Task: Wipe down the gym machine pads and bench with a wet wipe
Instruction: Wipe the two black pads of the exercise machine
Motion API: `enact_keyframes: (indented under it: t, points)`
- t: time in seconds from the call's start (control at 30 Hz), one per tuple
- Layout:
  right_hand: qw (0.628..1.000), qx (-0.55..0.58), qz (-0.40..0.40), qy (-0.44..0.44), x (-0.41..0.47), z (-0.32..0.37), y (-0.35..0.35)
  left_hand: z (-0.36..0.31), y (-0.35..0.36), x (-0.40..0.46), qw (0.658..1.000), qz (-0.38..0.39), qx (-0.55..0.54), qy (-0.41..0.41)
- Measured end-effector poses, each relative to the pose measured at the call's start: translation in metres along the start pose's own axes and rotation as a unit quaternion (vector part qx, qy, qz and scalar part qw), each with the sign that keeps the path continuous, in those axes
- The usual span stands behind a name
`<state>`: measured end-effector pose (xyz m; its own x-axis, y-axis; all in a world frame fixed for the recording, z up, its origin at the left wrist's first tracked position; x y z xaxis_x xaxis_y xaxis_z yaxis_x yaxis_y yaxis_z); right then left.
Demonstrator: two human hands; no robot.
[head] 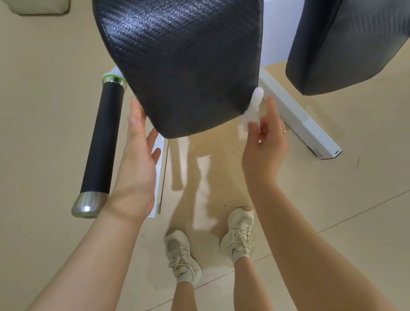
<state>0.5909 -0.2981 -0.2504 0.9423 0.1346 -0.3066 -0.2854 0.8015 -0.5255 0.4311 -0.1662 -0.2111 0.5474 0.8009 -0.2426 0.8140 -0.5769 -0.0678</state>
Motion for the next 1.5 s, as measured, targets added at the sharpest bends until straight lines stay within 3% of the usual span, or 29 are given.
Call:
enact_keyframes:
  t: [0.1, 0.2, 0.3, 0.4, 0.5, 0.73, 0.93, 1.1, 1.17, 1.23, 1.3, 1.33, 1.37, 1.4, 1.5]
  points:
    - [0.998, 0.009, 0.054, 0.03, -0.015, 0.004, 0.022, -0.003, 0.001, 0.0, 1.0, -0.003, 0.0, 0.001]
    - [0.985, -0.054, 0.156, -0.045, -0.051, 0.019, 0.045, -0.013, 0.005, -0.002, 1.0, -0.011, 0.003, -0.002]
    - [0.943, -0.114, 0.29, -0.119, -0.081, 0.029, 0.053, -0.031, 0.009, -0.006, 0.999, -0.025, 0.012, -0.021]
    - [0.946, -0.053, 0.321, 0.02, -0.069, 0.038, 0.025, -0.052, 0.007, -0.01, 0.996, -0.076, -0.004, -0.047]
    - [0.915, 0.066, 0.368, 0.155, -0.051, 0.064, -0.012, -0.078, 0.004, -0.015, 0.986, -0.14, -0.032, -0.081]
    - [0.824, 0.088, 0.527, 0.186, -0.034, 0.148, -0.044, -0.119, 0.002, -0.003, 0.983, -0.172, -0.054, -0.021]
    - [0.7, 0.135, 0.627, 0.313, -0.056, 0.199, -0.005, -0.126, -0.028, 0.024, 0.977, -0.199, -0.074, 0.008]
    - [0.675, 0.116, 0.65, 0.329, -0.068, 0.236, 0.054, -0.112, -0.044, 0.049, 0.976, -0.201, -0.081, -0.007]
    - [0.692, 0.063, 0.654, 0.297, -0.068, 0.248, 0.083, -0.101, -0.052, 0.058, 0.972, -0.215, -0.092, -0.024]
    - [0.736, 0.009, 0.64, 0.222, -0.057, 0.261, 0.111, -0.1, -0.055, 0.067, 0.984, -0.165, -0.045, -0.043]
    - [0.809, -0.077, 0.578, 0.083, -0.035, 0.28, 0.131, -0.103, -0.058, 0.079, 0.994, -0.099, 0.039, -0.035]
    - [0.837, -0.149, 0.525, -0.037, -0.023, 0.293, 0.137, -0.105, -0.058, 0.084, 0.995, -0.071, 0.069, -0.034]
    - [0.834, -0.218, 0.48, -0.162, -0.016, 0.305, 0.145, -0.105, -0.059, 0.09, 0.994, -0.049, 0.09, -0.037]
    - [0.809, -0.272, 0.449, -0.264, -0.013, 0.311, 0.154, -0.104, -0.059, 0.094, 0.994, -0.03, 0.096, -0.046]
    - [0.693, -0.391, 0.432, -0.424, -0.017, 0.31, 0.184, -0.097, -0.06, 0.1, 0.994, -0.018, 0.085, -0.071]
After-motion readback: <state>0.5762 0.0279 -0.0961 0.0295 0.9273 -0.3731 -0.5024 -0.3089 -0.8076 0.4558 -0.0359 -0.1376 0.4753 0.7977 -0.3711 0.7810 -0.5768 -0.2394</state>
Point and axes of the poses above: each hand's wrist, its own x-axis towards the middle knuckle, its own y-axis out of the palm, z = x × y, the point moved 7 cm from there along x, towards the middle knuckle, and after that the axes turned 15 degrees about y, right-handed, at the moved point
